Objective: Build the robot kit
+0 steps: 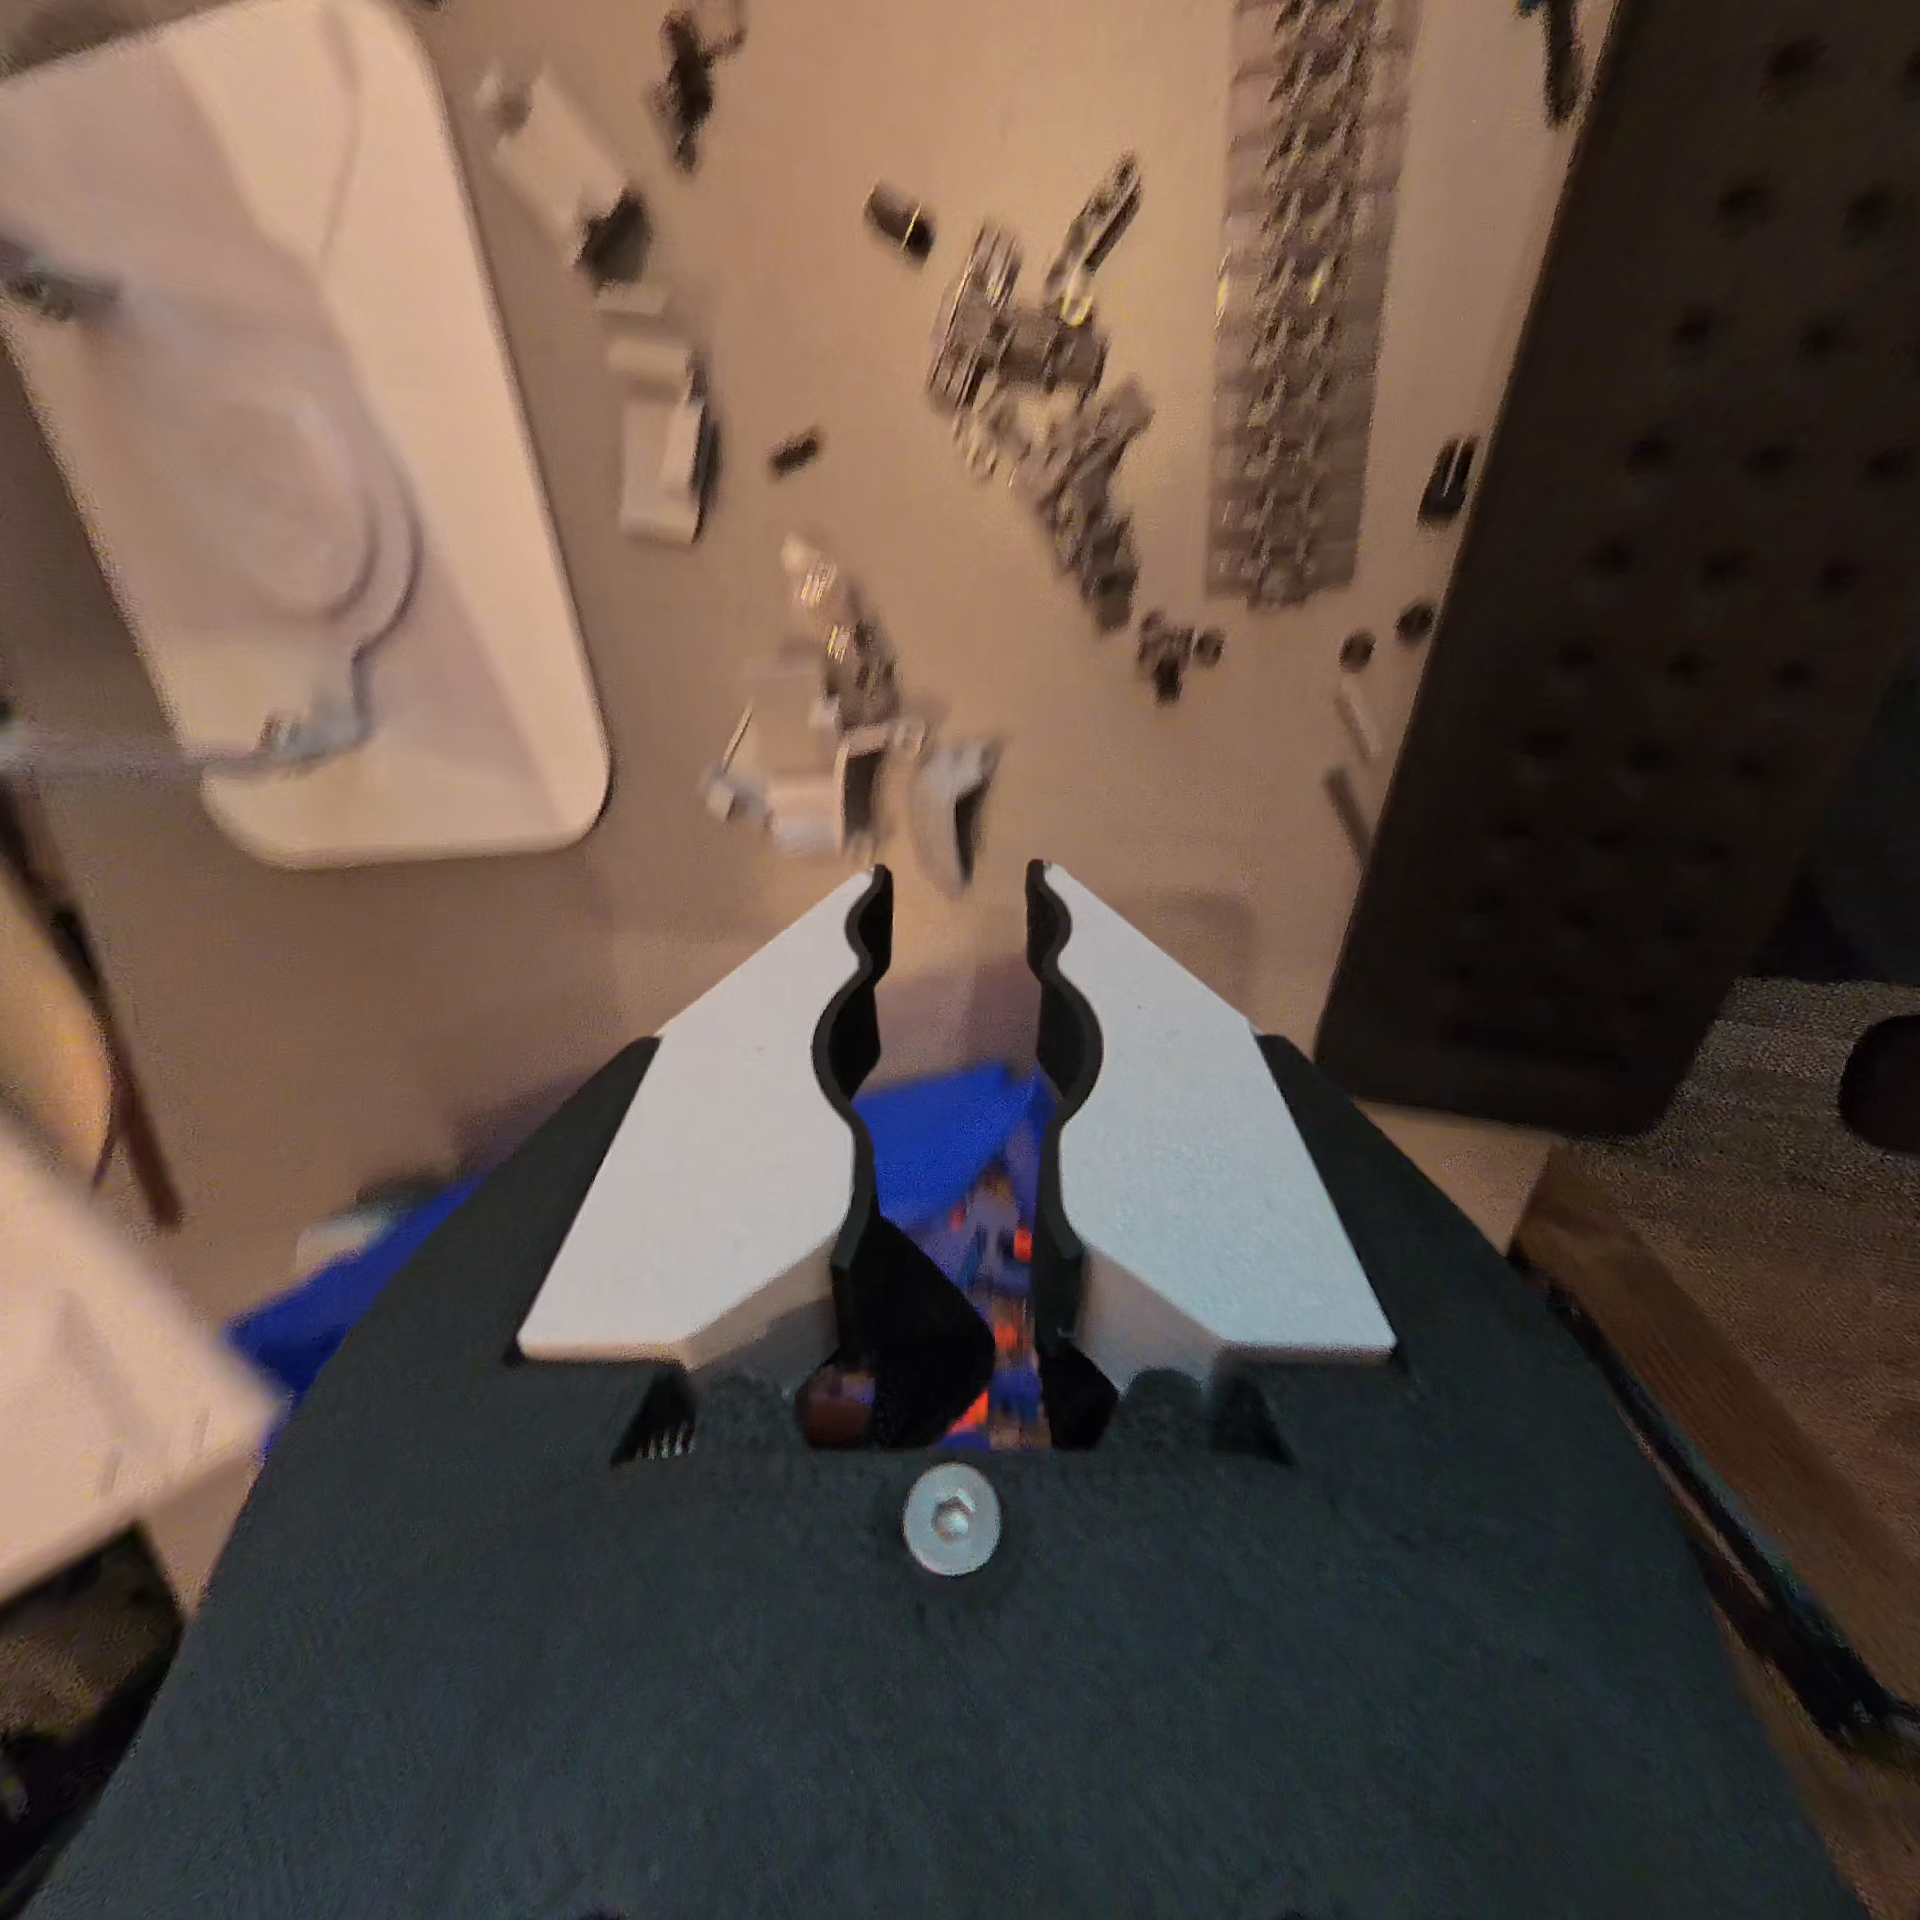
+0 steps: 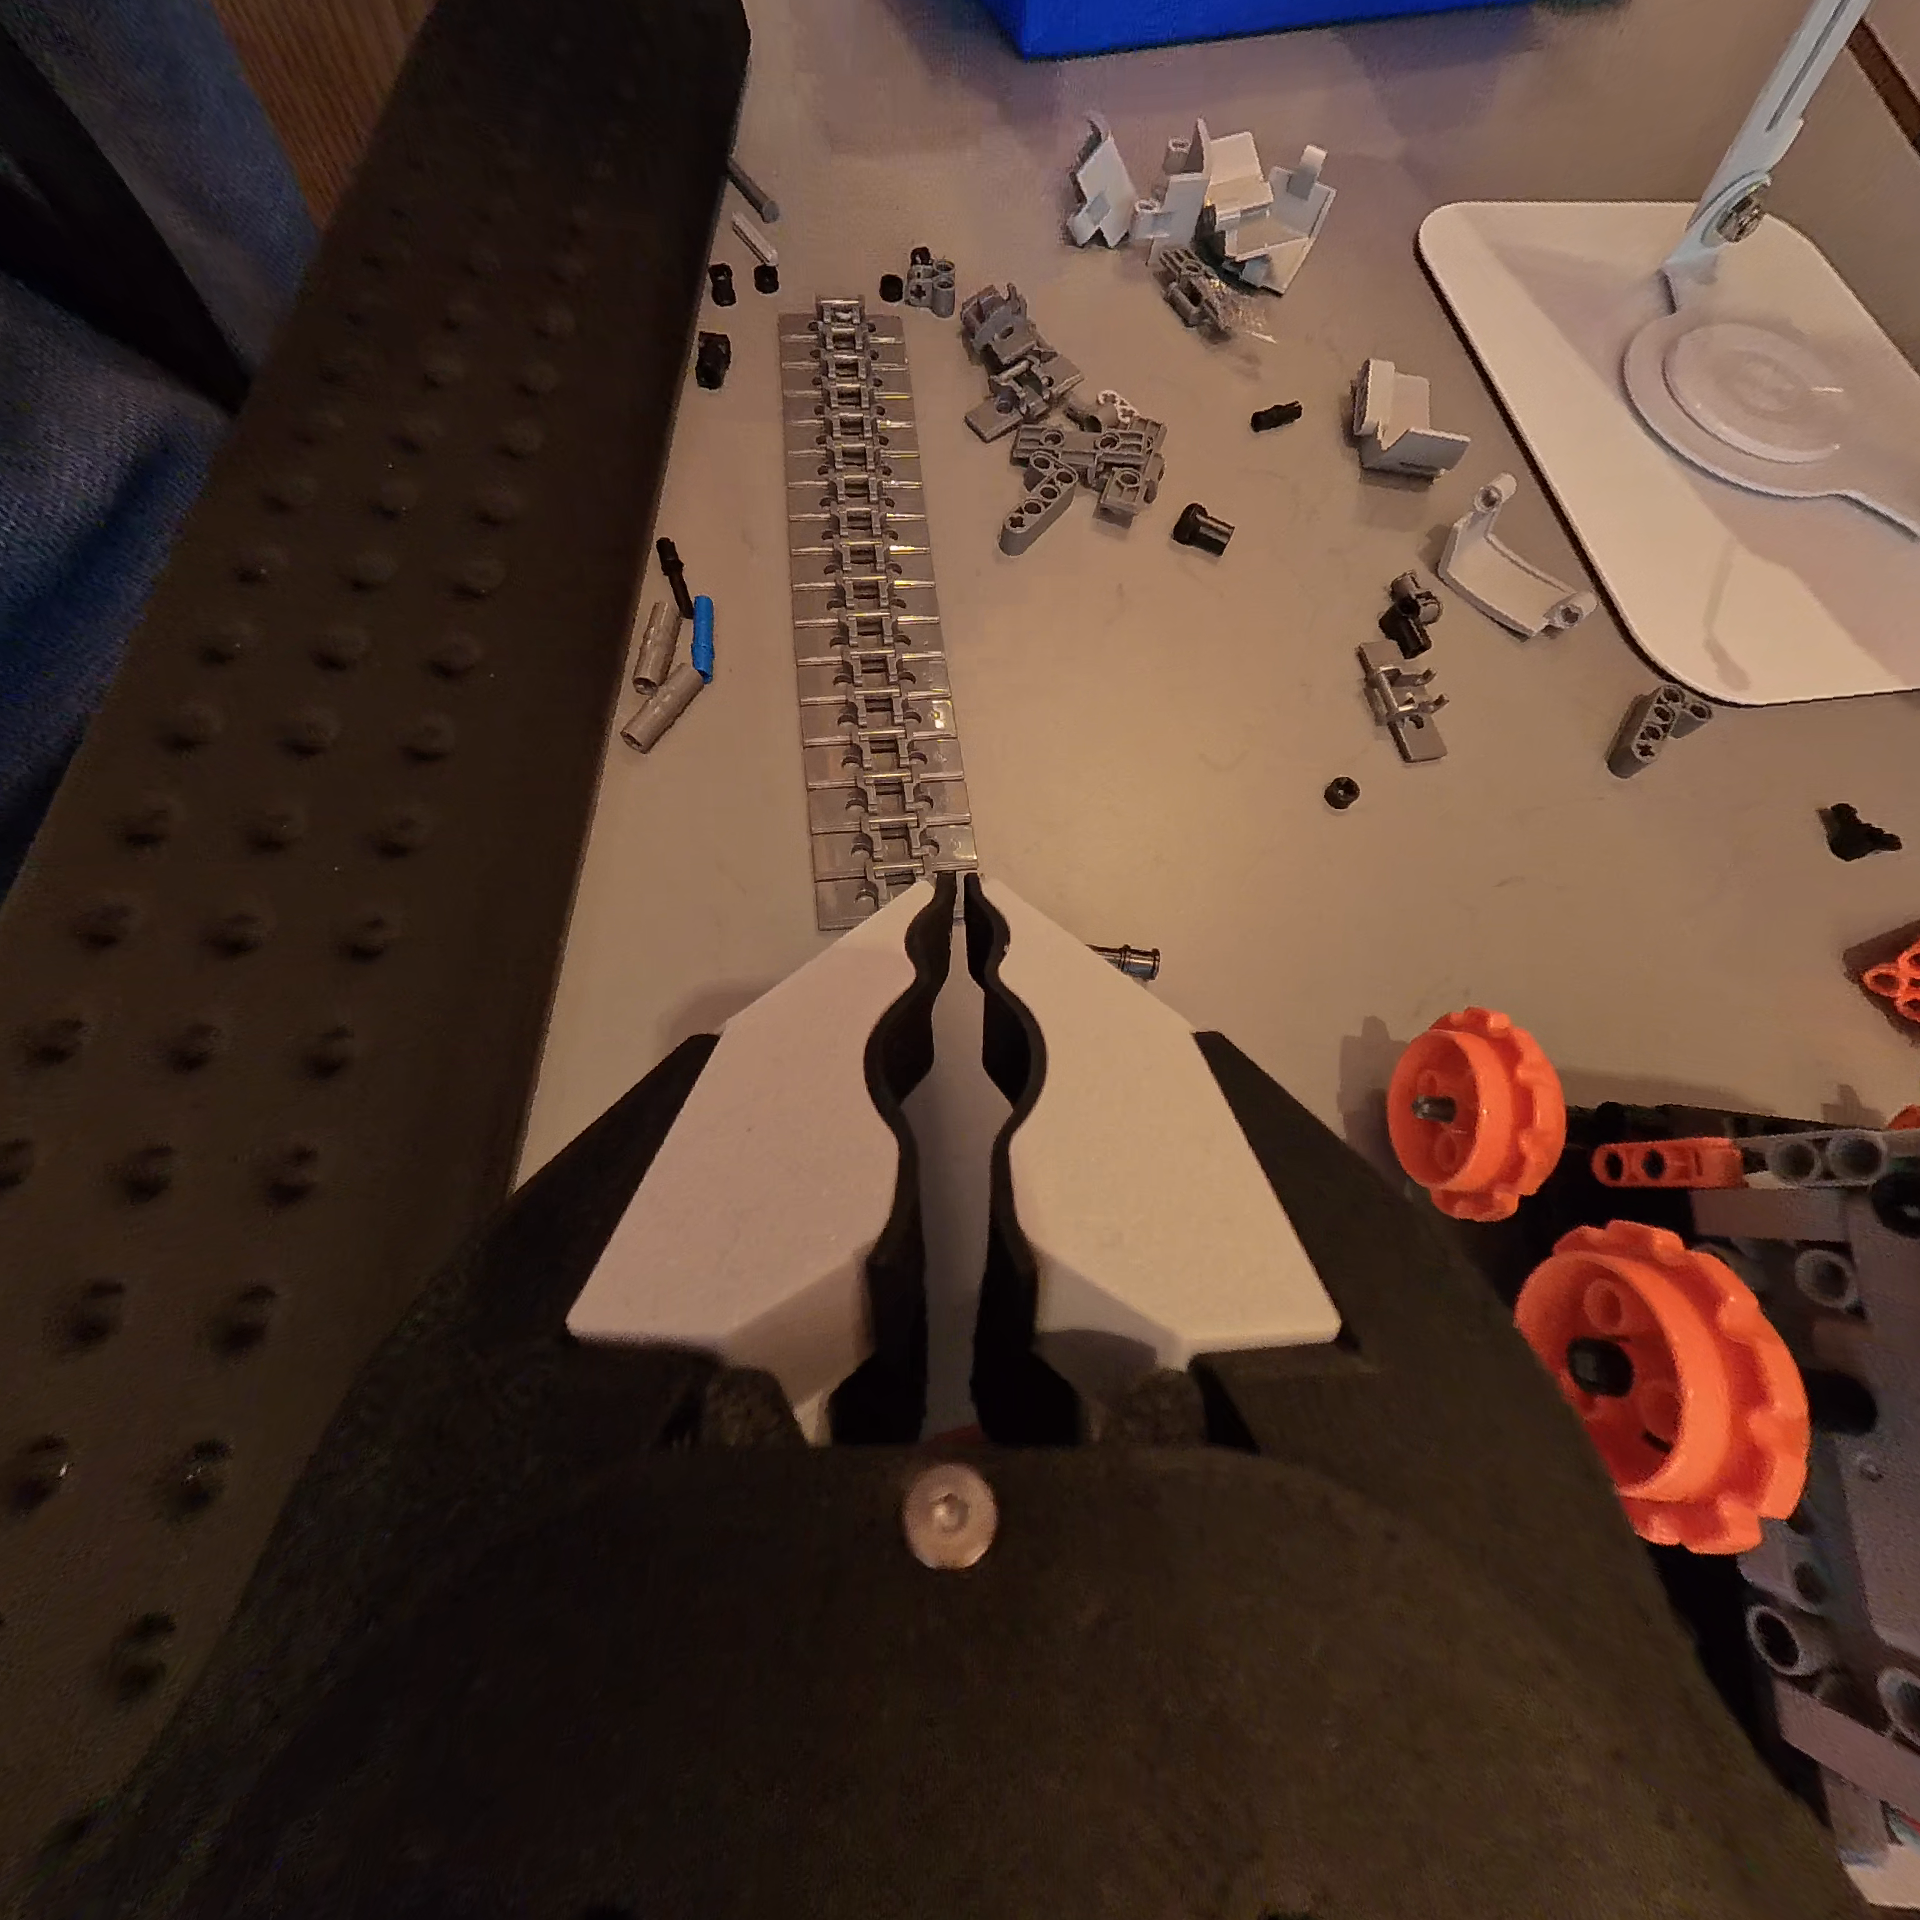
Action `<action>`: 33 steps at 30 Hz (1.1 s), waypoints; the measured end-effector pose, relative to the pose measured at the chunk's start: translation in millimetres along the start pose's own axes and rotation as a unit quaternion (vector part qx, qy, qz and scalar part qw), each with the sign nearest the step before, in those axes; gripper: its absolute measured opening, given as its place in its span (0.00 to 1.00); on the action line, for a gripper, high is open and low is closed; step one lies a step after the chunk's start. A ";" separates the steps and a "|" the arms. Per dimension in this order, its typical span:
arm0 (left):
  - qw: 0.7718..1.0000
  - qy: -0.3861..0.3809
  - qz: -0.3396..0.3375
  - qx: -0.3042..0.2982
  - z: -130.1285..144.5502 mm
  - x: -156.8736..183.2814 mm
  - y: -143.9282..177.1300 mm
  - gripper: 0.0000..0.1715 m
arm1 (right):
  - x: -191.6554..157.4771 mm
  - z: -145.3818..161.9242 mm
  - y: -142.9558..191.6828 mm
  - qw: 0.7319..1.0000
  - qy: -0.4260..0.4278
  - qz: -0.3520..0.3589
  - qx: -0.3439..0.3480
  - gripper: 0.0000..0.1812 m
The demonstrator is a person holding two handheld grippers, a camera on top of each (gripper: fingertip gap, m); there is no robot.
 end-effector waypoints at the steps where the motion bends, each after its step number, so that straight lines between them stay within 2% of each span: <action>1: 1.000 0.013 -0.014 -0.008 15.8 -5.0 15.3 0.14 | 0.0 0.4 -0.3 1.000 -0.001 -0.001 0.000 0.00; 3: 0.998 0.062 -0.029 -0.006 44.4 -14.7 41.8 0.15 | 0.1 1.4 -1.1 1.000 -0.002 -0.002 -0.002 0.00; 4: 0.996 0.089 -0.018 -0.013 61.8 -14.6 49.8 0.18 | 0.4 2.2 -1.5 1.000 -0.003 -0.002 -0.003 0.00; 6: 0.991 0.118 -0.024 -0.052 104.3 -21.3 55.4 0.22 | 0.9 3.3 -2.3 1.000 -0.005 -0.002 -0.005 0.00; 11: 0.963 0.197 0.025 -0.184 203.8 -14.8 28.5 0.25 | 3.0 6.8 -4.3 1.000 -0.012 -0.001 -0.010 0.00; 14: 0.939 0.238 0.077 -0.234 237.5 1.3 8.2 0.26 | 4.5 9.2 -5.3 1.000 -0.017 0.000 -0.013 0.00; 17: 0.921 0.258 0.114 -0.268 254.8 14.9 -13.1 0.25 | 5.1 10.5 -5.9 1.000 -0.020 0.000 -0.015 0.00; 23: 0.896 0.269 0.121 -0.333 274.2 21.3 -38.0 0.25 | 3.5 12.5 -8.0 1.000 -0.021 -0.007 -0.018 0.00; 24: 0.895 0.272 0.115 -0.335 275.7 18.3 -38.0 0.25 | 3.2 12.5 -7.8 1.000 -0.020 -0.008 -0.018 0.00; 25: 0.896 0.270 0.099 -0.338 278.4 12.6 -38.9 0.17 | 3.1 12.3 -7.5 1.000 -0.020 -0.008 -0.017 0.00; 27: 0.893 0.272 0.112 -0.341 280.7 16.1 -42.4 0.13 | 2.6 11.2 -6.8 1.000 -0.018 -0.008 -0.016 0.00; 33: 0.892 0.270 0.117 -0.343 283.3 16.5 -42.7 0.11 | 1.6 9.5 -5.4 1.000 -0.014 -0.008 -0.013 0.00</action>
Point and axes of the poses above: each gripper's, where its closed fingertips meet, y back along the fingers, z out of its underside, x = y × z across the jaws, the point moved 1 cm from there along y, back along the fingers
